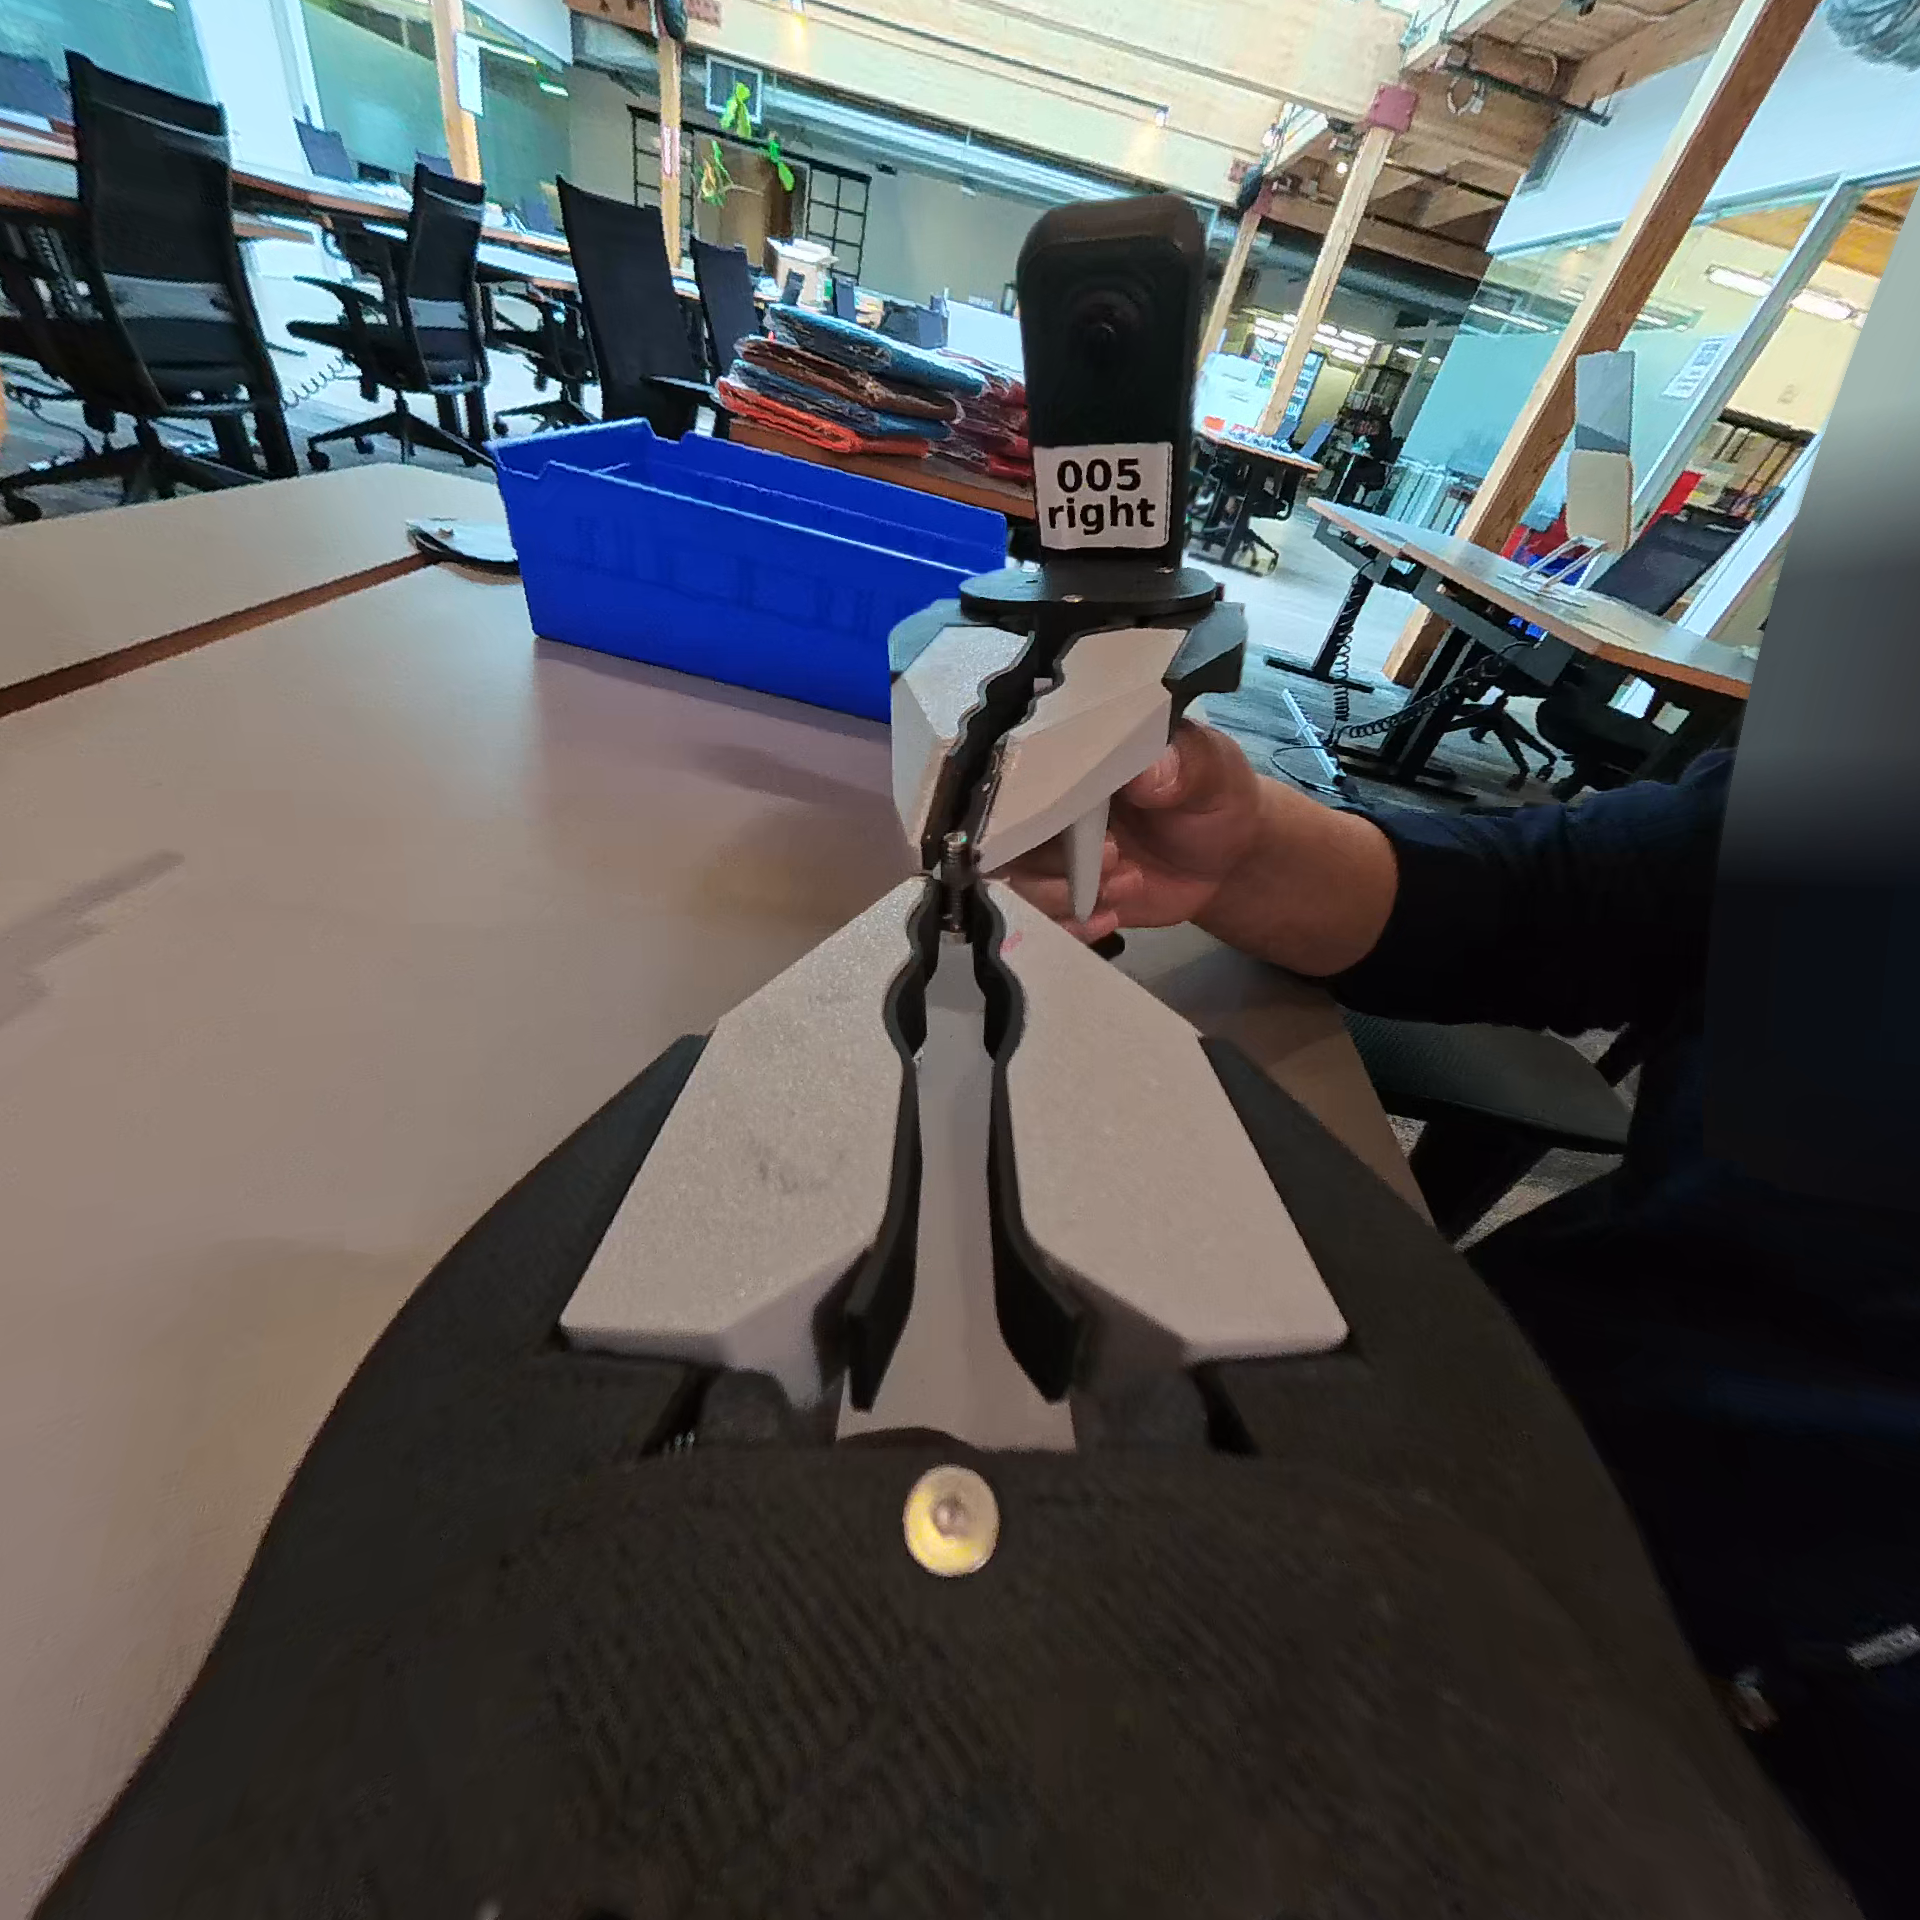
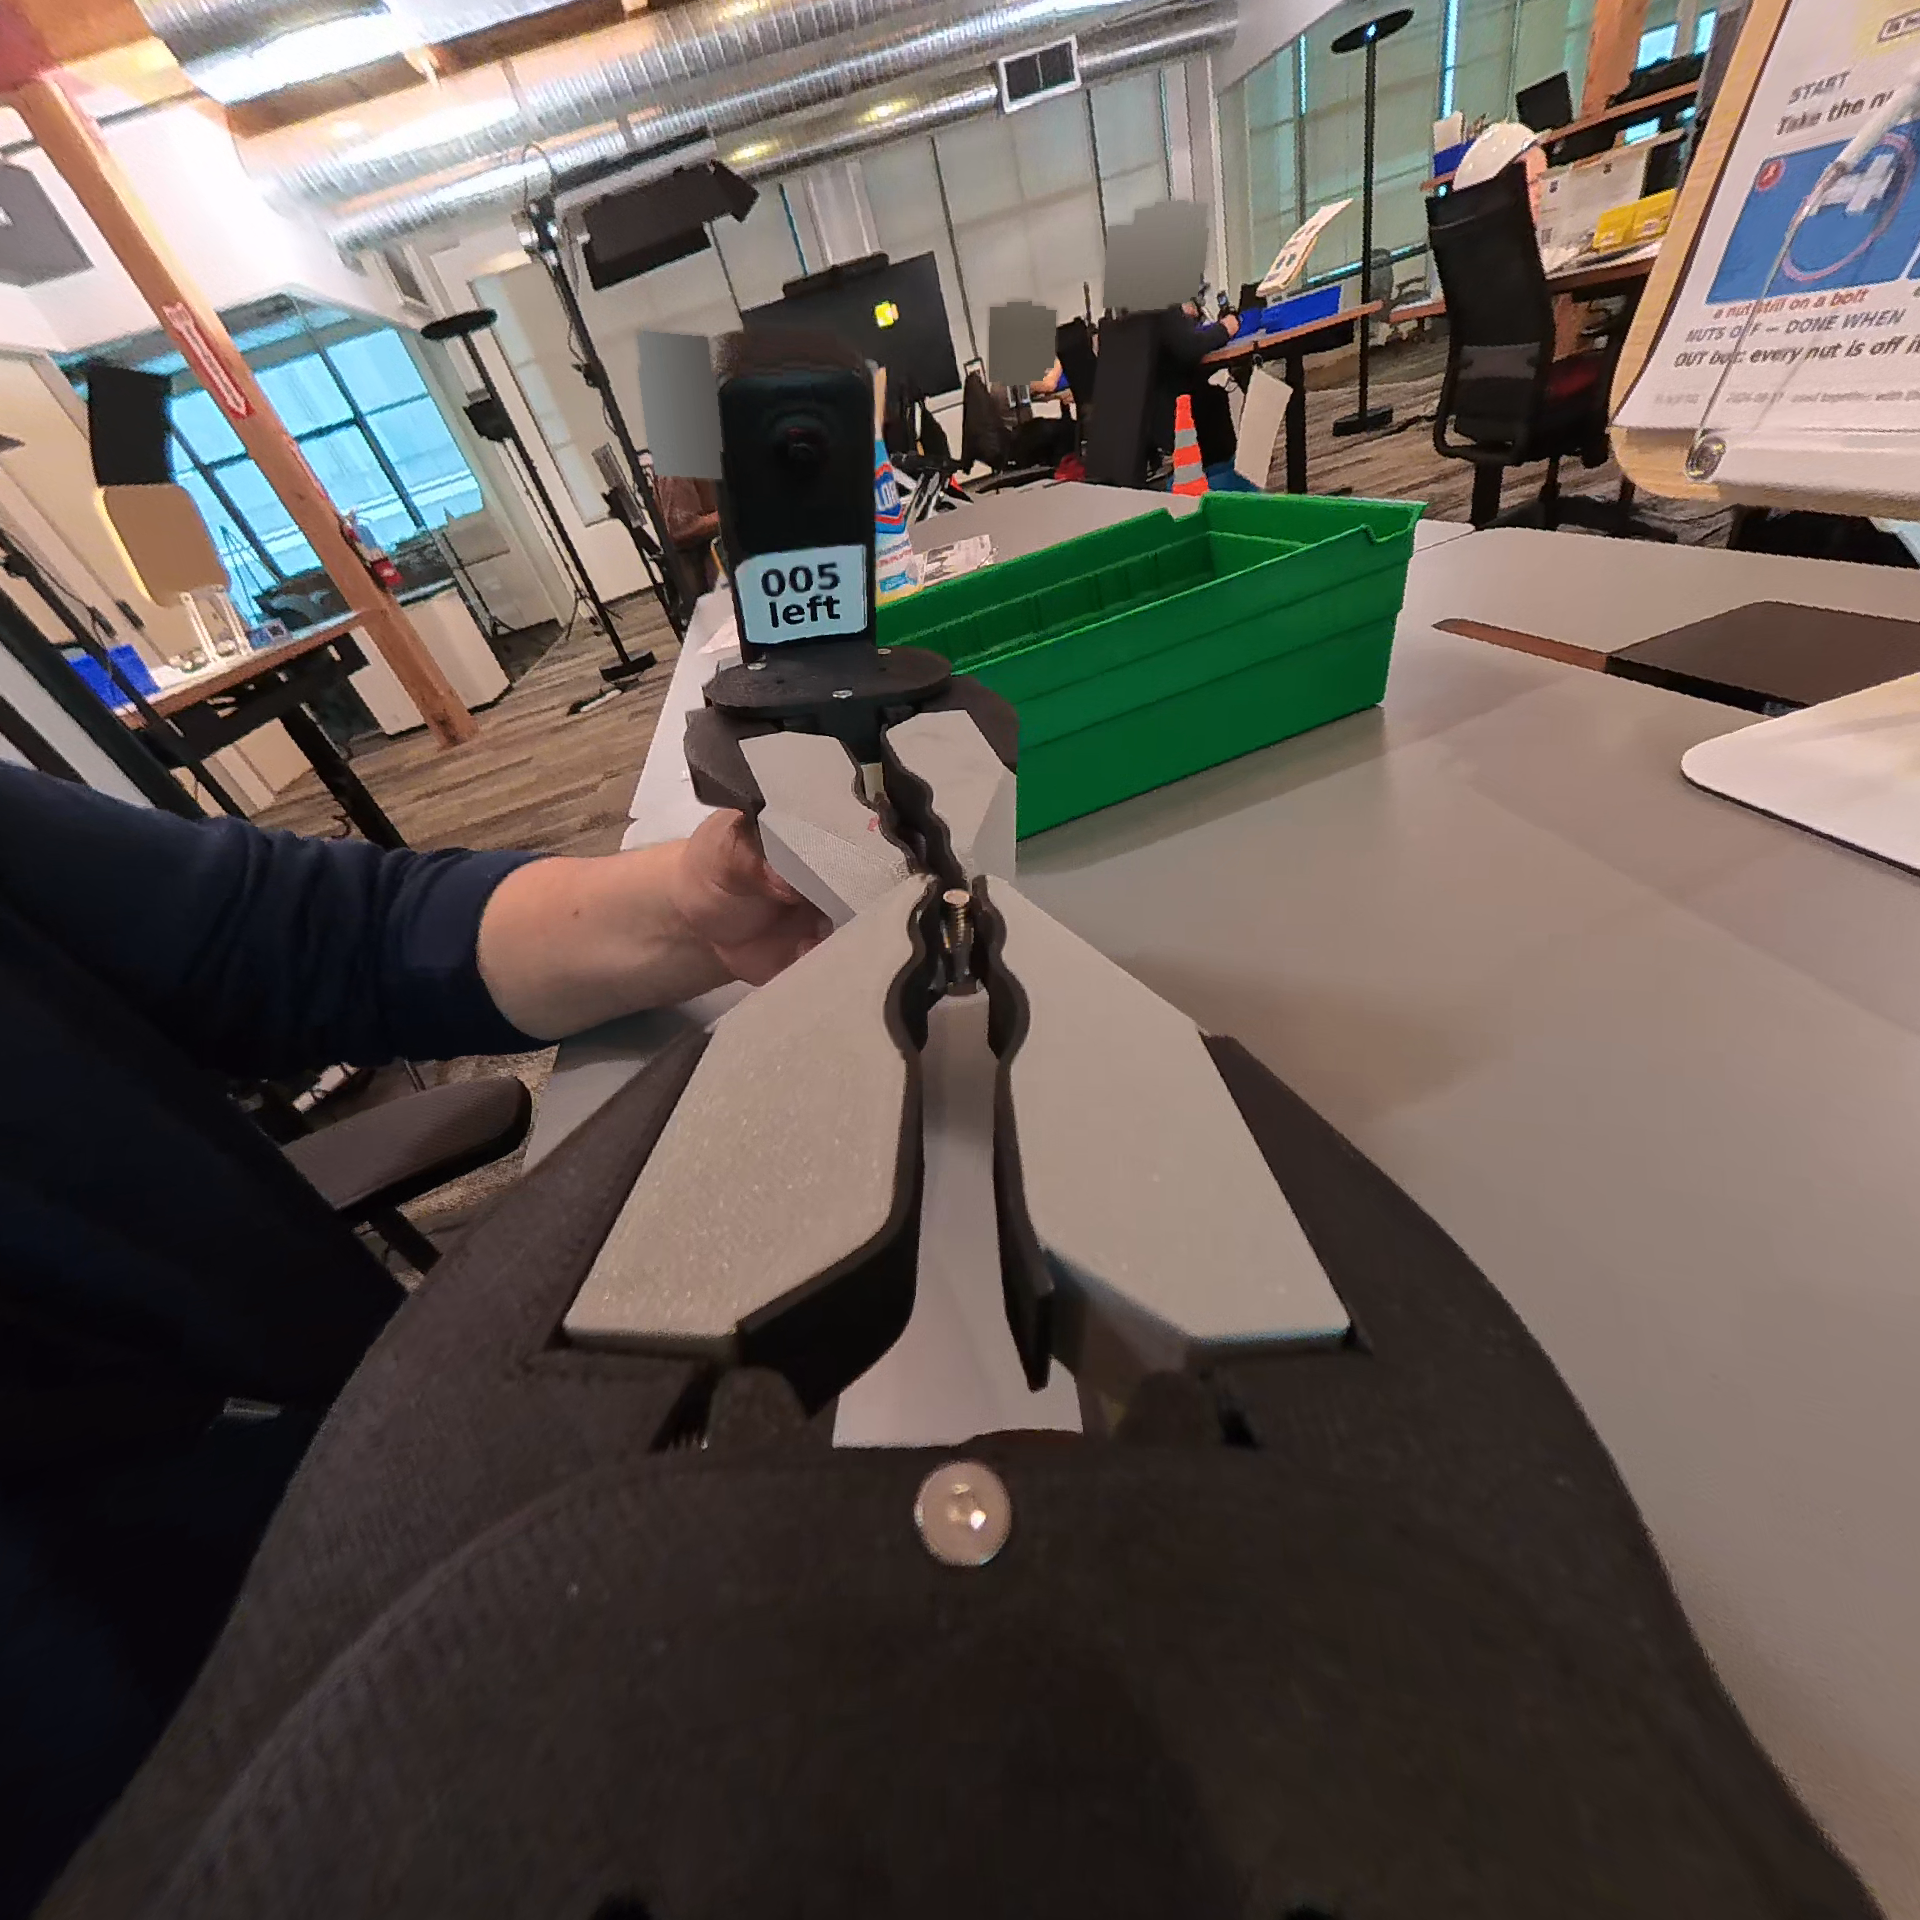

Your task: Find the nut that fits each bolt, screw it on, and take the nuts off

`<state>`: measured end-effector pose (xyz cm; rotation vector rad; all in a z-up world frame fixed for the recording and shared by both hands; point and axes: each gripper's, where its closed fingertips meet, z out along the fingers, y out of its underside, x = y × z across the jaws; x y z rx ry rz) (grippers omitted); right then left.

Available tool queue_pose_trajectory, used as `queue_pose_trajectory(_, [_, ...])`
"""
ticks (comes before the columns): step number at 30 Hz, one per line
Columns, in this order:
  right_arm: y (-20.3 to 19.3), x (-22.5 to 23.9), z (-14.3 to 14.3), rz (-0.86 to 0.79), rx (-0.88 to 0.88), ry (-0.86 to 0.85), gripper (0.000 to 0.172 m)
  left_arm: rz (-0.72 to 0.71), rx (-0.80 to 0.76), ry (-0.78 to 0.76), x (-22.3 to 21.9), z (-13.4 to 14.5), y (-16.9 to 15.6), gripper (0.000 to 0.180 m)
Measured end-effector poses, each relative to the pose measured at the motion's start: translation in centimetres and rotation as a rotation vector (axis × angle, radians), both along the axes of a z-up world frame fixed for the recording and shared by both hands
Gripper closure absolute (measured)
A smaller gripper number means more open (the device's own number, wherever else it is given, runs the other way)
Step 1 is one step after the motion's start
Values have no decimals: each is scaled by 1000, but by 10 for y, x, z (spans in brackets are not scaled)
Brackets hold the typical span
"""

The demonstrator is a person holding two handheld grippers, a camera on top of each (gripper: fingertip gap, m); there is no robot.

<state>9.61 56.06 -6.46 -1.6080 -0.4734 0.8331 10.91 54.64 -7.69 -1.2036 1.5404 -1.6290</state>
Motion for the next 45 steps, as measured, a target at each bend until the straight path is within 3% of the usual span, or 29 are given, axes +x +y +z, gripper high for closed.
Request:
queue_pose_trajectory(4, [-14,34,-10,-62,-36,-141,160,-12,-4,-3,-3,-3,4,177])
queue_pose_trajectory(9, [-45,78,-81,-97,-247,-459,155,-21,-24,9,-5,-16,17,177])
queue_pose_trajectory(13, [-59,75,-119,-12,-278,-614,153,-71,-36,-24,-6,-16,12,177])
queue_pose_trajectory(22, [-44,71,-136,77,-254,-726,152,-121,17,-54,-11,-18,5,177])
queue_pose_trajectory(25, [-45,67,-137,112,-245,-726,165,-118,7,-45,-10,-20,7,177])
queue_pose_trajectory(34, [-42,64,-126,119,-242,-668,165,-136,-3,-23,-6,-25,1,177])
queue_pose_trajectory(42, [-30,27,-40,211,-123,-575,165,-117,25,-29,-4,-25,-2,177])
queue_pose_trajectory(45, [-25,14,-19,266,-120,-583,165,-83,56,0,0,-30,-1,177])
